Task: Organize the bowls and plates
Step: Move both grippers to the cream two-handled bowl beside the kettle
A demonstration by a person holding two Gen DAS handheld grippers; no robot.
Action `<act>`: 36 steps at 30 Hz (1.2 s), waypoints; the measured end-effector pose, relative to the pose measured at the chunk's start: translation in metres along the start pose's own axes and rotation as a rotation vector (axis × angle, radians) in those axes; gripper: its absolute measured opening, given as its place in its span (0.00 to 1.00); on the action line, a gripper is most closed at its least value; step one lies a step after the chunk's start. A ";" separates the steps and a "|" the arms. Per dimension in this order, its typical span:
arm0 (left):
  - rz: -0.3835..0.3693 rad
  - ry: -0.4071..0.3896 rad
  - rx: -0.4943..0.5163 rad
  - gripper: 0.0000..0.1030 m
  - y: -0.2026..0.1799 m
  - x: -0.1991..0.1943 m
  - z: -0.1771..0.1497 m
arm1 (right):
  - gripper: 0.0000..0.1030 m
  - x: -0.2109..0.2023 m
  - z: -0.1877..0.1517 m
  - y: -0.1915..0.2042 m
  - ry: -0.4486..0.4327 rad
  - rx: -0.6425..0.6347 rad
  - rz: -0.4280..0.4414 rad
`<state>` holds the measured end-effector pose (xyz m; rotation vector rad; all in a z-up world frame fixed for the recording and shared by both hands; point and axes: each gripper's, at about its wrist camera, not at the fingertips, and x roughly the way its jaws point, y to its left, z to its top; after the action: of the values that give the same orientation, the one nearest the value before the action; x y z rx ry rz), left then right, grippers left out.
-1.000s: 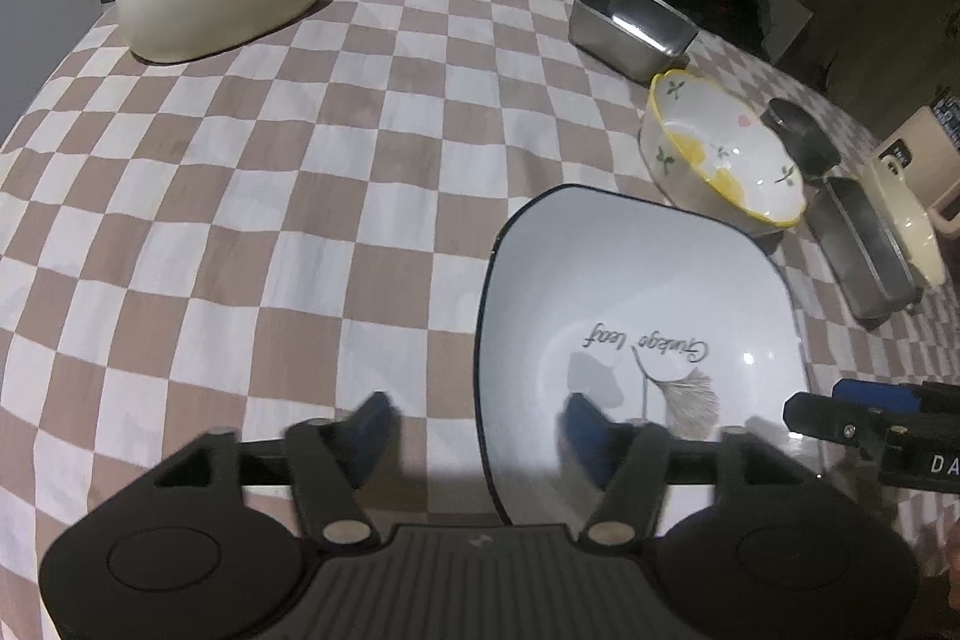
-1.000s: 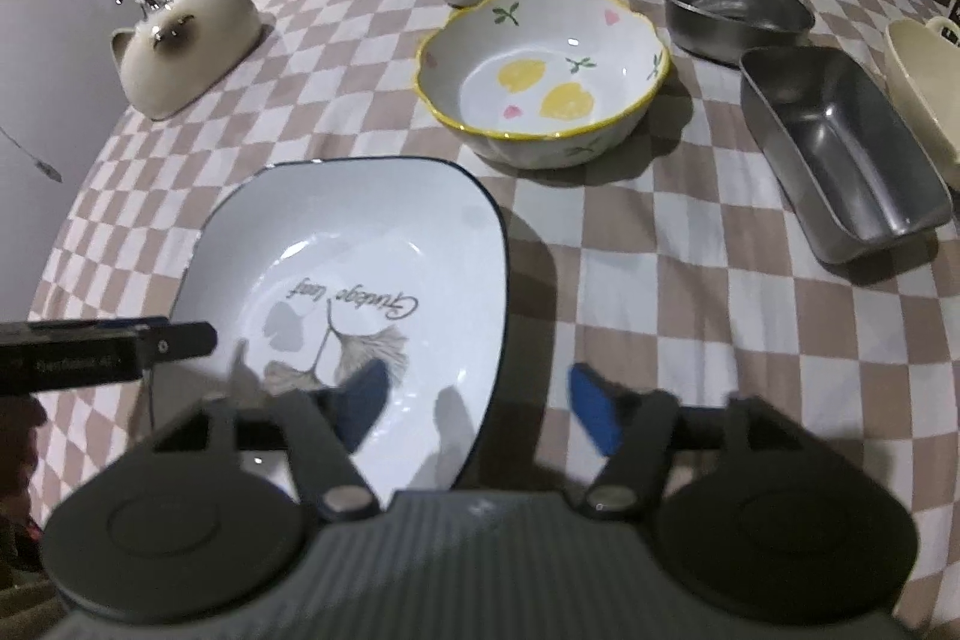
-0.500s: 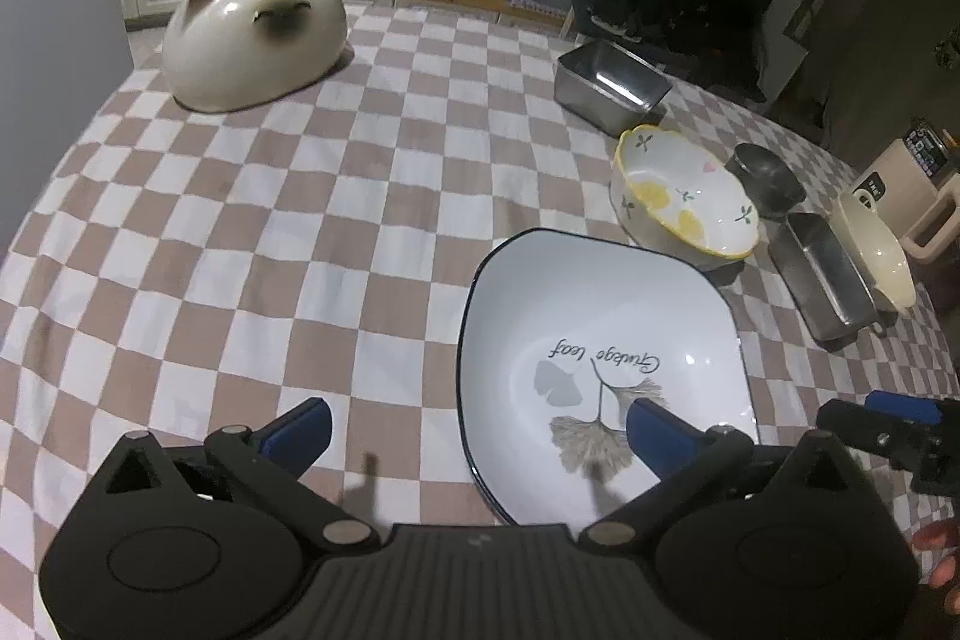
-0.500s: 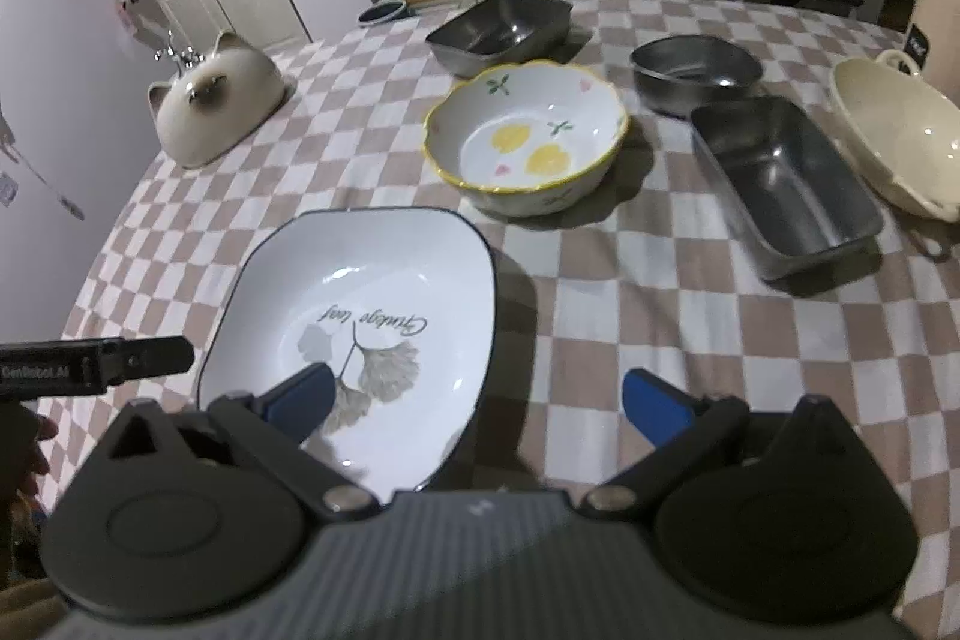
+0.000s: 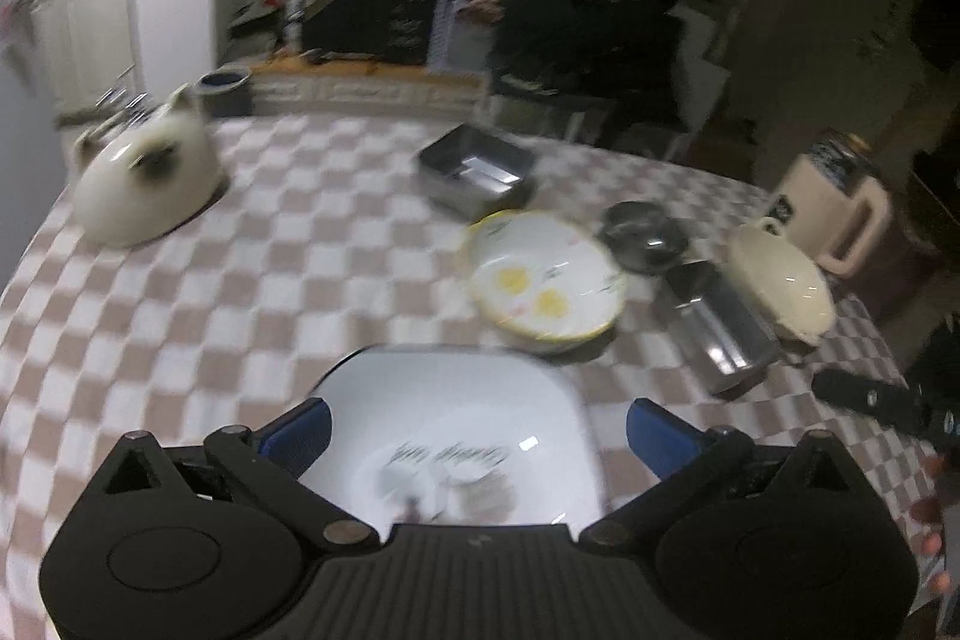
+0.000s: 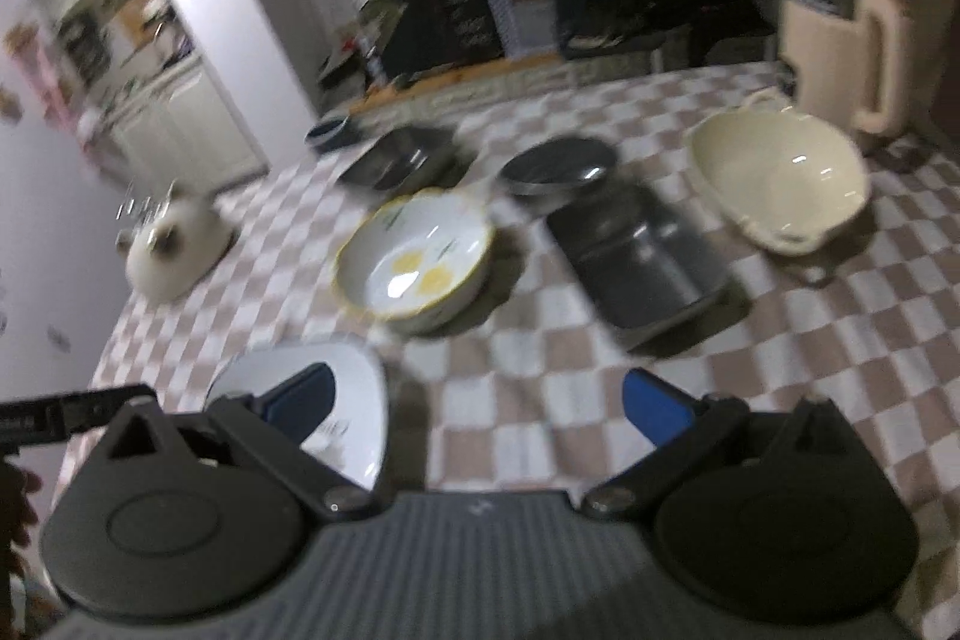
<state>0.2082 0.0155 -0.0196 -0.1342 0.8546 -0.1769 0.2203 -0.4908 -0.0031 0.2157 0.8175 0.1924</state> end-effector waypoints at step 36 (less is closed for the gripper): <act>-0.349 -0.158 0.095 1.00 -0.181 0.208 0.096 | 0.20 0.106 -0.032 -0.217 -0.238 0.926 0.166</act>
<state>0.3966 -0.2001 -0.0767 -0.2056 0.6590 -0.5269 0.2864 -0.6690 -0.1560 1.1575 0.6015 -0.0717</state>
